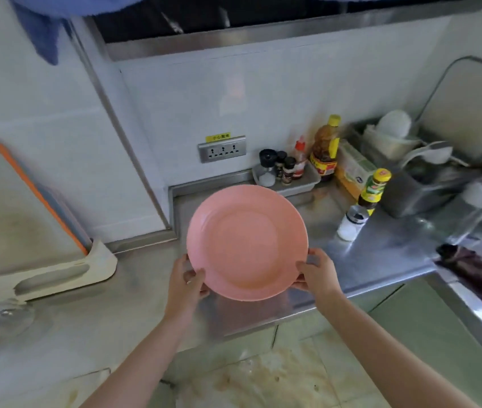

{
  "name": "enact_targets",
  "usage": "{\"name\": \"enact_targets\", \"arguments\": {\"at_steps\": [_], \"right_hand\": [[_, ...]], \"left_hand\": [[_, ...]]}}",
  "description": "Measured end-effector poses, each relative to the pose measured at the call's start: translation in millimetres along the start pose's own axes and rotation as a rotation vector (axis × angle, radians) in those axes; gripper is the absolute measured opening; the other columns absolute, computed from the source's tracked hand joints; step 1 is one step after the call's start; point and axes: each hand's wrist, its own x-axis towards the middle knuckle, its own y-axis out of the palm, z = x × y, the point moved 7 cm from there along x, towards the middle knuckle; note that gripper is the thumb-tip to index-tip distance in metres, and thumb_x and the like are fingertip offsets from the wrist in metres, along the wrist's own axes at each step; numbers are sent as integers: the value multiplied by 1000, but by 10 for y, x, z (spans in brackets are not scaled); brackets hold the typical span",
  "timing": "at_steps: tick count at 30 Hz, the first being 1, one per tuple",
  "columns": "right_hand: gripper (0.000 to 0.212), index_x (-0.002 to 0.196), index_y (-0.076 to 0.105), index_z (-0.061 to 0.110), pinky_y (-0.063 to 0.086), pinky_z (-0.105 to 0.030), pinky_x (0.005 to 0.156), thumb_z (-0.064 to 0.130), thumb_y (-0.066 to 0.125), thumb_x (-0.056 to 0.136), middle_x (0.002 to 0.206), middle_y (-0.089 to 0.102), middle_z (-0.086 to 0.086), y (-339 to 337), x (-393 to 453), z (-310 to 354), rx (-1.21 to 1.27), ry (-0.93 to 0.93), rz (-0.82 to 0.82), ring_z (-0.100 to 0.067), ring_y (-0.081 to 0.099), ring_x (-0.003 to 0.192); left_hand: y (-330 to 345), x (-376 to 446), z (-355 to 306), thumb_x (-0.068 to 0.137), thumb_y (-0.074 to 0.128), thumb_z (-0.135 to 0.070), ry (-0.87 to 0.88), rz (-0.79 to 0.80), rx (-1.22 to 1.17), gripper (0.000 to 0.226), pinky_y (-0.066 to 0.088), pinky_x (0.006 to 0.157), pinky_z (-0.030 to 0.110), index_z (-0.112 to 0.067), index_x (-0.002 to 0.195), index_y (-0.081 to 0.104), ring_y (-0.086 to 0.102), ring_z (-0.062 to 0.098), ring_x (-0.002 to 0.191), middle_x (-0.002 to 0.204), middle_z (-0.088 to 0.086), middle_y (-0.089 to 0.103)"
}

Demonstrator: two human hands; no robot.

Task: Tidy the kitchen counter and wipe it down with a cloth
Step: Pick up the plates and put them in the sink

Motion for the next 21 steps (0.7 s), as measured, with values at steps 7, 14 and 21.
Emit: {"name": "enact_targets", "arguments": {"at_steps": [7, 14, 21], "right_hand": [[24, 107, 49, 6, 58, -34, 52, -5, 43, 87, 84, 64, -19, -1755, -166, 187, 131, -61, -284, -27, 65, 56], [27, 107, 53, 8, 55, -30, 52, -7, 47, 85, 82, 64, -13, -3495, -587, 113, 268, -101, -532, -25, 67, 58], [23, 104, 52, 4, 57, -36, 60, -7, 46, 86, 79, 60, -13, -5106, -1096, -161, 305, -94, -760, -27, 62, 61]], "left_hand": [[1725, -251, -390, 87, 53, -7, 91, 297, 95, 43, 54, 64, 27, -19, 126, 40, 64, 28, 81, 96, 16, 63], [3493, -954, -587, 87, 55, -4, 161, 571, 185, 41, 54, 51, 18, -13, 125, 41, 60, 21, 67, 98, 16, 63], [5080, -1807, -434, 86, 58, -6, 194, 808, 274, 35, 54, 49, 21, -13, 117, 45, 60, 21, 65, 94, 8, 64]]}}
